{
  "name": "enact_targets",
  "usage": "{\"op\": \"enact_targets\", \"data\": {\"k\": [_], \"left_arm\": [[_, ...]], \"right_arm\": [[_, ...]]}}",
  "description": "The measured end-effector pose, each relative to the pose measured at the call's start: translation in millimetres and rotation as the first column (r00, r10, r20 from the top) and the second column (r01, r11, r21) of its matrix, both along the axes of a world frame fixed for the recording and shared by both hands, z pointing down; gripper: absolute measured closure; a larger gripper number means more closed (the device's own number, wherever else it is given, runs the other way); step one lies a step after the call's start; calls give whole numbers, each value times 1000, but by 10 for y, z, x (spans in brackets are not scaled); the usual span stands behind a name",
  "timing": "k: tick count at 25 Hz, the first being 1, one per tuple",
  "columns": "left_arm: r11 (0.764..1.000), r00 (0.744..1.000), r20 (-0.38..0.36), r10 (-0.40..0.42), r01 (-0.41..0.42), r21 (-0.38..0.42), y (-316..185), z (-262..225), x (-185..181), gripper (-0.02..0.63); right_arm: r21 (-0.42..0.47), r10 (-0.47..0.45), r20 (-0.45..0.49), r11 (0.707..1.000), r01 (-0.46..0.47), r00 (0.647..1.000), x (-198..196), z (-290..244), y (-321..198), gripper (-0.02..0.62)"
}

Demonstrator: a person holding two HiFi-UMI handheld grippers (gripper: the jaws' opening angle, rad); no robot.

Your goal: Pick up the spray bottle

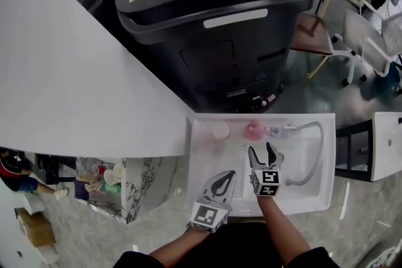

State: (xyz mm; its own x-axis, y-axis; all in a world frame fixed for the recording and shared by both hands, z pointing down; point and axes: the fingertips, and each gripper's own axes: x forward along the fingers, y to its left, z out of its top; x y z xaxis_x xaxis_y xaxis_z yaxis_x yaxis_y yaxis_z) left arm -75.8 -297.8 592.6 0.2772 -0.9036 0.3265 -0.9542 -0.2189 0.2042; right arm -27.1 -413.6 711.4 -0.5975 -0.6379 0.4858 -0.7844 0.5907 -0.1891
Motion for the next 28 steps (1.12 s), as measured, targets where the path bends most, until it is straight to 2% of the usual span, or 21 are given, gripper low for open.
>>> {"op": "enact_targets", "data": {"k": [4,6,11,14,18,25,28], "left_arm": [[999,999,31,-17,18,-35,16,238,-36,589],[999,999,20,-25,25,-45,19,317,-39,589],[996,999,11,-41,42,-82,29,422,-55,589],[990,996,-21,-84,81,-112,-32,369,-76,589],[994,999,16,-44,46,-99,-20,483,-55,589],[990,997,-13,-82,80,-117,50,421,-55,589],[993,998,11,-59,60,-101,152,461,-57,589]], "right_arm": [[-23,-14,-38,1000,13,999,-111,304,-232,268],[-27,-16,-56,1000,14,998,-156,405,-335,254],[32,-24,-80,999,27,997,-294,499,-559,229],[57,-49,-83,997,54,995,-369,510,-608,227],[91,-57,-77,994,64,995,-411,494,-654,228],[99,-72,-57,992,77,996,-403,522,-578,235],[119,-66,-41,990,70,997,-358,383,-497,235]]}}
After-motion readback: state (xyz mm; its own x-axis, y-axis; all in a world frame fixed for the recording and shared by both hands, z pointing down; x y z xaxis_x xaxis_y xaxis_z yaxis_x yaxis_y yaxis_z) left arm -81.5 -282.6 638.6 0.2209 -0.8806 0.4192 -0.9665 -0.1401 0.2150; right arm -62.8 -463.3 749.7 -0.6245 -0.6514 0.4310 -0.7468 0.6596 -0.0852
